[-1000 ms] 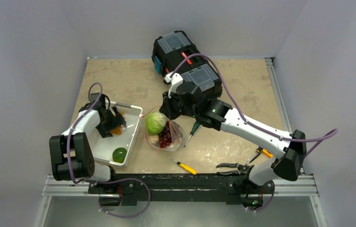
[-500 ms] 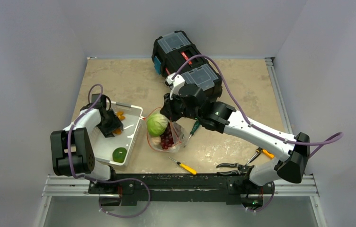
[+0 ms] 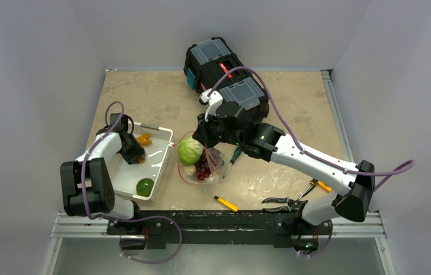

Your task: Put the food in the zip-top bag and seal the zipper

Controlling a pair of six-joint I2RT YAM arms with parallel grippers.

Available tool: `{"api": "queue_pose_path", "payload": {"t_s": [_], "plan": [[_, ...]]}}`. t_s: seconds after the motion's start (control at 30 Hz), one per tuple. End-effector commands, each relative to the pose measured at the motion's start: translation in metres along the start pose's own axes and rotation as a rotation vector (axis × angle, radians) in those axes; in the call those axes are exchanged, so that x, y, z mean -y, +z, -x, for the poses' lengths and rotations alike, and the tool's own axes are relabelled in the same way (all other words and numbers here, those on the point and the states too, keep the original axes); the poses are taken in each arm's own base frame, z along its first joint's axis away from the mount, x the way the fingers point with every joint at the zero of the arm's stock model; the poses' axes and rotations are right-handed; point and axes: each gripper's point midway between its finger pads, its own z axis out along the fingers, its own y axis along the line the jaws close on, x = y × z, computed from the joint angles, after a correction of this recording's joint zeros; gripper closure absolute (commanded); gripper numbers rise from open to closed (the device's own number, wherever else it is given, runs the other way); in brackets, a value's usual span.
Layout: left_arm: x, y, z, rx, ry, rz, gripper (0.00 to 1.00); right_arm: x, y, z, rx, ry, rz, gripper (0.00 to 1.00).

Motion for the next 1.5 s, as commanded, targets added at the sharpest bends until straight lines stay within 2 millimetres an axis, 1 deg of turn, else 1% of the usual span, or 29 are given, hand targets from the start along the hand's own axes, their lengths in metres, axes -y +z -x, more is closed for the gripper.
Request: {"api": "queue_pose_path", "payload": {"t_s": [0.0, 0.2, 0.3, 0.43, 0.5, 0.6, 0.7, 0.77, 0.87, 0.93, 1.0, 1.1, 1.17, 1.23, 1.33, 1.4, 1.47], "plan": [[0.005, -0.022, 0.019, 0.109, 0.018, -0.024, 0.77, -0.016, -0.005, 0.037, 0.122, 0.016, 0.053, 1.00], [0.007, -0.056, 0.029, 0.244, 0.060, -0.088, 0.88, -0.016, -0.002, 0.037, 0.118, 0.017, 0.049, 1.00], [0.019, -0.078, 0.031, 0.305, 0.127, -0.185, 0.99, -0.015, 0.002, 0.036, 0.110, 0.017, 0.043, 1.00], [0.037, -0.113, 0.030, 0.366, 0.222, -0.317, 1.00, -0.012, 0.007, 0.035, 0.101, 0.024, 0.021, 1.00], [0.050, -0.131, 0.026, 0.403, 0.273, -0.413, 1.00, -0.010, 0.008, 0.037, 0.107, 0.028, 0.010, 1.00], [0.067, -0.161, 0.019, 0.501, 0.355, -0.562, 1.00, -0.008, 0.008, 0.038, 0.116, 0.052, -0.004, 1.00], [0.077, -0.193, 0.010, 0.629, 0.444, -0.673, 1.00, 0.003, 0.006, 0.041, 0.138, 0.074, -0.064, 1.00], [0.085, -0.214, 0.000, 0.710, 0.510, -0.751, 1.00, 0.007, 0.007, 0.042, 0.144, 0.078, -0.092, 1.00], [0.096, -0.244, -0.021, 0.801, 0.625, -0.887, 1.00, 0.010, 0.009, 0.044, 0.131, 0.082, -0.105, 1.00], [0.102, -0.257, -0.036, 0.832, 0.704, -0.966, 1.00, 0.014, 0.011, 0.044, 0.119, 0.089, -0.086, 1.00], [0.109, -0.269, -0.057, 0.837, 0.807, -1.061, 1.00, 0.019, 0.012, 0.045, 0.104, 0.104, -0.047, 1.00], [0.118, -0.270, -0.083, 0.800, 0.935, -1.149, 1.00, 0.031, 0.012, 0.043, 0.076, 0.138, 0.041, 1.00], [0.124, -0.264, -0.098, 0.762, 1.021, -1.175, 1.00, 0.040, 0.010, 0.042, 0.067, 0.150, 0.057, 1.00], [0.128, -0.257, -0.111, 0.742, 1.102, -1.175, 1.00, 0.044, 0.009, 0.039, 0.061, 0.143, 0.051, 1.00], [0.128, -0.241, -0.120, 0.699, 1.168, -1.083, 1.00, 0.040, 0.006, 0.035, 0.053, 0.138, 0.075, 1.00], [0.128, -0.232, -0.120, 0.692, 1.201, -1.009, 1.00, 0.037, 0.007, 0.031, 0.043, 0.141, 0.097, 1.00], [0.127, -0.228, -0.124, 0.674, 1.227, -0.975, 1.00, 0.035, 0.009, 0.027, 0.031, 0.141, 0.113, 1.00]]}}
